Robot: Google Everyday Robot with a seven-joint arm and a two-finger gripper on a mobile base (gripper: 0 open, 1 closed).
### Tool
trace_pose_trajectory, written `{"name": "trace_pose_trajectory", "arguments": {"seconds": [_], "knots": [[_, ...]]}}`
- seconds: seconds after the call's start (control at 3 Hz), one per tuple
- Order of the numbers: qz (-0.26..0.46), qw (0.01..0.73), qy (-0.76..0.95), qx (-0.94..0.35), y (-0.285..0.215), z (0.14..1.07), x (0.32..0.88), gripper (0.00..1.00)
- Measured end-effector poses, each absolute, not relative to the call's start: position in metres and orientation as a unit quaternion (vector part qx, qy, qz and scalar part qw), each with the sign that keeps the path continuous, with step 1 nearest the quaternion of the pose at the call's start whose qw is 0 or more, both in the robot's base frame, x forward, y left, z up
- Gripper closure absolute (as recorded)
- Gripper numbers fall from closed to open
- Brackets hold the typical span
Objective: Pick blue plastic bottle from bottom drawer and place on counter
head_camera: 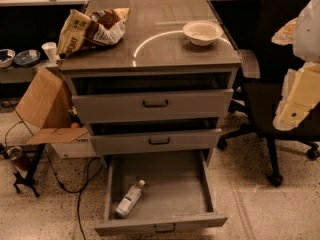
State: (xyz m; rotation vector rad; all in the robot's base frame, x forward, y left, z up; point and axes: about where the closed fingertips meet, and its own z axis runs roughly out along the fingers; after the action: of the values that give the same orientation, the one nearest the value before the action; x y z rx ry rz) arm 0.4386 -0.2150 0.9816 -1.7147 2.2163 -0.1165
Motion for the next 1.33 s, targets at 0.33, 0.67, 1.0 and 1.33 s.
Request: {"name": "trace_pose_trajectory", "arguments": {"seconds": [0.33, 0.67, 1.0, 1.33], "knots": [[-0.041, 0.168, 0.779, -0.603, -0.215, 0.982, 0.439, 0.00], [-0.043, 0.182, 0.765, -0.617, -0.210, 0.990, 0.436, 0.00], [-0.027, 0.204, 0.714, -0.669, -0.182, 0.982, 0.447, 0.00], [0.005, 0.197, 0.639, -0.743, -0.132, 0.940, 0.475, 0.00]]}}
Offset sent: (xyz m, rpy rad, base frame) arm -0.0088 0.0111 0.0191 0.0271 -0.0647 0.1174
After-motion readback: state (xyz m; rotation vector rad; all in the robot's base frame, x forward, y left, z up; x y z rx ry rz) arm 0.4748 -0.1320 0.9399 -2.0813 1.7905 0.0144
